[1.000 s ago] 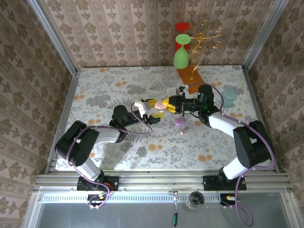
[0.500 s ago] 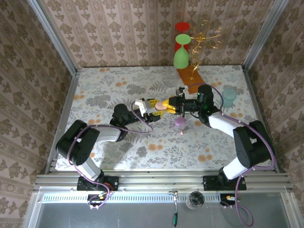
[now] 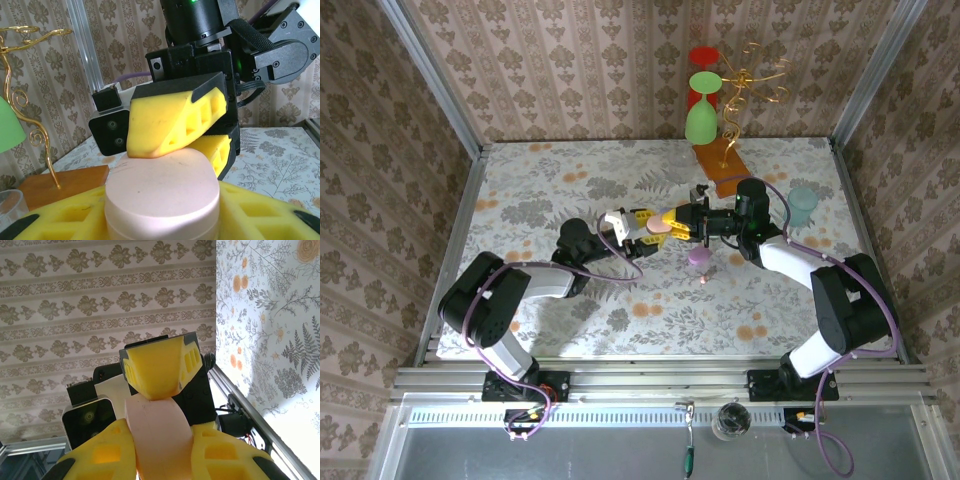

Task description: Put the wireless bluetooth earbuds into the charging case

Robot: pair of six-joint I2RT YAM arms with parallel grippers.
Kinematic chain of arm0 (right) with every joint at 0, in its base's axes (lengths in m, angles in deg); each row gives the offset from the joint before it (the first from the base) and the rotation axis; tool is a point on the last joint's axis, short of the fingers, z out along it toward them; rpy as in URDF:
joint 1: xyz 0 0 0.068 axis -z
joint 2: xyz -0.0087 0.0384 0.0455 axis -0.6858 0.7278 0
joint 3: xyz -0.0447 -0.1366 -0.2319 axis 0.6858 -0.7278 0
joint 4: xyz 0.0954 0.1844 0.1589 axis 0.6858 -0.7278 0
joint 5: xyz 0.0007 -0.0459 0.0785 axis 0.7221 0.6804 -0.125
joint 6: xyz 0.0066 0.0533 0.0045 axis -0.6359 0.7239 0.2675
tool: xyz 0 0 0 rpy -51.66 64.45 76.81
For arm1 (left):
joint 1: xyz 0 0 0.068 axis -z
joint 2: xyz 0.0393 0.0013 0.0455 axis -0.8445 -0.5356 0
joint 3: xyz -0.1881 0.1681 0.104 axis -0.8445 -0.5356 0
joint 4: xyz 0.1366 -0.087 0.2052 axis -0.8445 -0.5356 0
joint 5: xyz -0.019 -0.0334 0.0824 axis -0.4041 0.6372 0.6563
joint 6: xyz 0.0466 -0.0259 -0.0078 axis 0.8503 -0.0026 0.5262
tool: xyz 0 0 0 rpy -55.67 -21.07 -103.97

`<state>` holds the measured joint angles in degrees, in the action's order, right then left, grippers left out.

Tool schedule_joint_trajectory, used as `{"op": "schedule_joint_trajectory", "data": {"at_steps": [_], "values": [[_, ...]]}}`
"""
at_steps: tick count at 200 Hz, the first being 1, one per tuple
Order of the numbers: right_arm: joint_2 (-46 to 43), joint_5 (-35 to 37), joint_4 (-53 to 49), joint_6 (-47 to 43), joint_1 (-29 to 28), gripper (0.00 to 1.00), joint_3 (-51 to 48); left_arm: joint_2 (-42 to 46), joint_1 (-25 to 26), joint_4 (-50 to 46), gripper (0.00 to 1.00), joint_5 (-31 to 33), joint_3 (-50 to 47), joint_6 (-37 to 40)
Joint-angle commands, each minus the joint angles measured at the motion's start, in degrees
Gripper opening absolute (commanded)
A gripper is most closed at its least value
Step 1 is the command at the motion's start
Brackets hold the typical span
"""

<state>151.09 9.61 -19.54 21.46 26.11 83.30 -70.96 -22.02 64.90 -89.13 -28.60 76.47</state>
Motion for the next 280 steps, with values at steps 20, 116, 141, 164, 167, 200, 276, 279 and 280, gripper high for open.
{"op": "schedule_joint_trajectory", "data": {"at_steps": [20, 116, 141, 164, 167, 200, 276, 279, 280], "values": [[0.61, -0.54, 4.14, 3.07, -0.43, 0.0, 1.22, -1.33, 0.75, 1.77, 0.49, -3.45, 0.98, 2.88], [1.23, -0.39, 4.48, 3.2, -0.4, 0.0, 0.69, -1.52, 0.71, 1.78, 0.37, -3.14, 1.72, -0.02], [0.68, 0.22, 1.52, 1.08, -0.41, 0.09, 1.03, -1.28, 0.66, 1.79, 0.36, -3.17, 1.45, -0.29], [-0.98, 1.75, -4.65, -5.16, 0.18, 0.41, 1.84, -0.7, 0.36, 1.69, 0.36, -3.71, 1.11, -1.06], [-1.25, 1.86, -5.55, -6.23, 0.34, 0.44, 1.96, -0.63, 0.35, 1.69, 0.36, -3.75, 1.03, -1.22], [-3.65, 2.26, -12.13, -15.73, 2.64, 0.64, 2.54, 0.1, -0.33, 1.5, 0.36, -4.05, 0.1, -7.64], [-19.96, 17.65, -34.7, -62.83, 2.05, 0.74, 1.08, 5.87, -0.09, 1.34, 0.35, -13.35, -3.35, -21.3], [-20.66, 18.2, -35.69, -64.81, 1.48, 0.75, 1.08, 6.13, -0.11, 1.34, 0.35, -13.6, -3.5, -21.45], [-20.79, 18.45, -36.01, -65.43, 1.25, 0.75, 1.1, 6.2, -0.1, 1.34, 0.35, -13.64, -3.57, -21.53]]}}
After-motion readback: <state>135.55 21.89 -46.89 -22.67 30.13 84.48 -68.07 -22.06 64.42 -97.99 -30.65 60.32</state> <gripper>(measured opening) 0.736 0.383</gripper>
